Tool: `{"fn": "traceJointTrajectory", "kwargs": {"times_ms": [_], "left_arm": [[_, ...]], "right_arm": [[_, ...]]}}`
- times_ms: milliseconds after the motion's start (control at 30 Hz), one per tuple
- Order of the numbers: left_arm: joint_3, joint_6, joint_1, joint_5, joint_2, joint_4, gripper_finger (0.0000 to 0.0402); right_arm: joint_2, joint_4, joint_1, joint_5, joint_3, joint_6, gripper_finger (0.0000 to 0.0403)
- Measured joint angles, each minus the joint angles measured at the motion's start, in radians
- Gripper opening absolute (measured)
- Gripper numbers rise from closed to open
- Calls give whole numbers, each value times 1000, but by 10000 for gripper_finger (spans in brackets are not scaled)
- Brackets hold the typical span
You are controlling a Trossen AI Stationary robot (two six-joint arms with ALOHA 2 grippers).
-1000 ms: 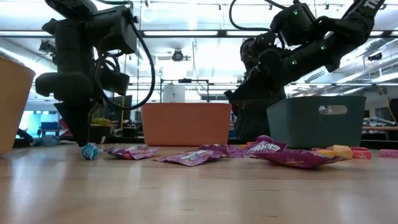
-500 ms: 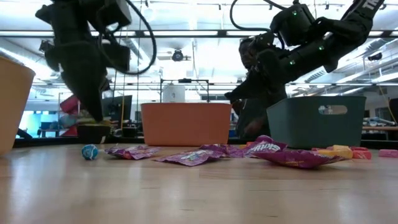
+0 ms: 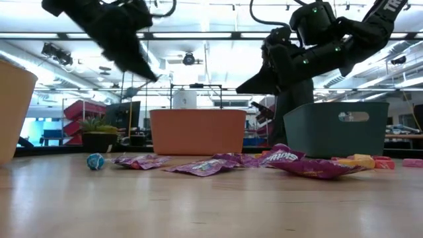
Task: Sort candy
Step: Put the blue candy into the orange bin
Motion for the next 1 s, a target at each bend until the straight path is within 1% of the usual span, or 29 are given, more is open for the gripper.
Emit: {"fn": "traceJointTrajectory", "kwargs": {"times_ms": [133,267,367,433,533,700,800,1000], "left_arm": [[0,173,39,-58,-20,168,0],[0,334,104,-112,-27,357,0],[1,442,179,-118,-27,497,0],[2,488,250,-118,-3,608,0],[2,480,357,-92,38,716,0],[2,380,469,-78,108,773,0],[1,325,506,-78,169,784,0],[0,324,521,-73,272,850,0]], "right_arm": [[0,14,-7,0,0,-7,0],[0,17,-12,-1,0,-9,0],[0,34,-14,-1,0,-23,0],[0,50,-16,-1,0,-30,0],[0,76,-19,-1,0,-34,0],[0,80,-19,-1,0,-31,0],[0,91,-19,-2,0,-32,0],[0,102,-20,-2,0,-33,0]]}}
